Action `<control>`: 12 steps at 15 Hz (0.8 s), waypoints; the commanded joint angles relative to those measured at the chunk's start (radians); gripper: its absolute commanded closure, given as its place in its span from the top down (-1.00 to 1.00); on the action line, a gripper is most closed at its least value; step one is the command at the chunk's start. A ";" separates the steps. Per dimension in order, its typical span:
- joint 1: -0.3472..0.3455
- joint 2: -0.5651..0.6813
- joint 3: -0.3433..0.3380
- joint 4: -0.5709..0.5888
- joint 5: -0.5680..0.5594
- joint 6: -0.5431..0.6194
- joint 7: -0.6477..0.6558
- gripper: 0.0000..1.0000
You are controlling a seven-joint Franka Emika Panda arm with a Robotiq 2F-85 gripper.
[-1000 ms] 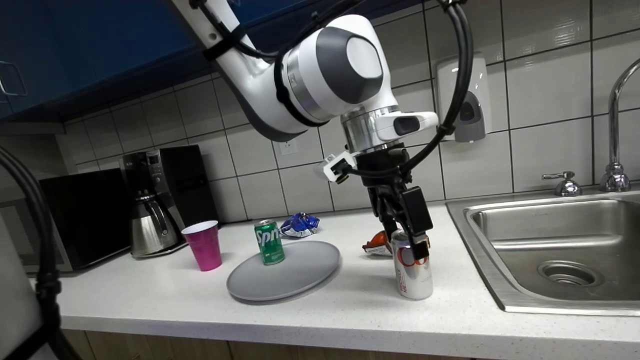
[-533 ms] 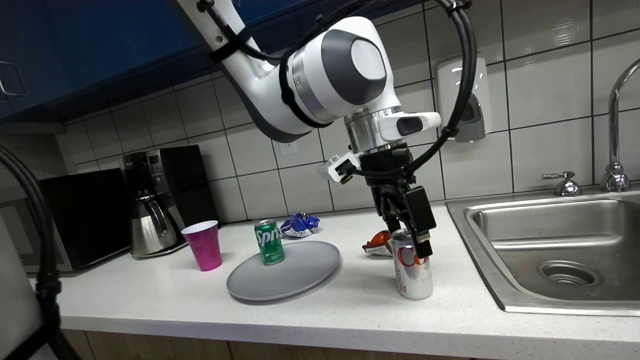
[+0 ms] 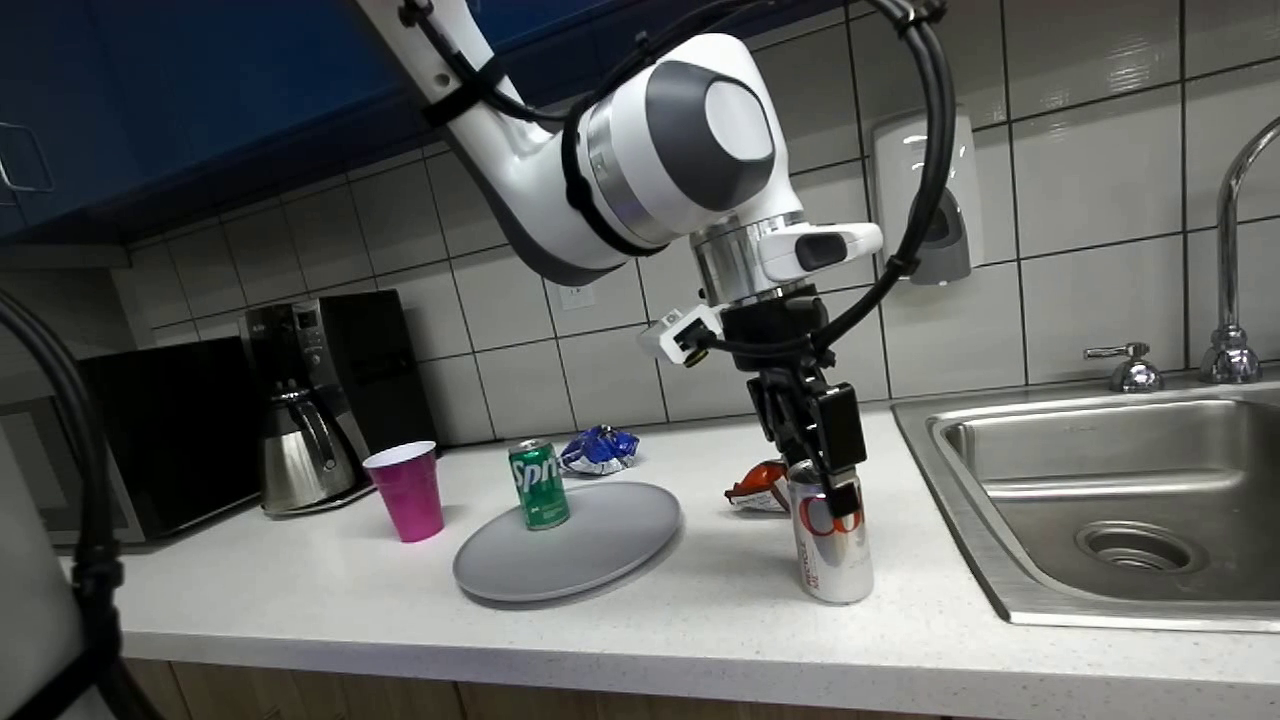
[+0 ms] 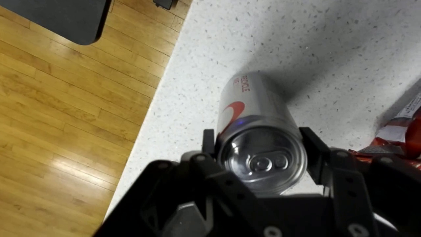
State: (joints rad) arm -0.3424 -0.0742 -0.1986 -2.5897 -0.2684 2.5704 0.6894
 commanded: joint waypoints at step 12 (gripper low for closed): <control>0.054 -0.106 0.058 -0.029 -0.083 0.027 0.136 -0.22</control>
State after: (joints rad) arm -0.2982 -0.1170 -0.1711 -2.5951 -0.3104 2.5989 0.7602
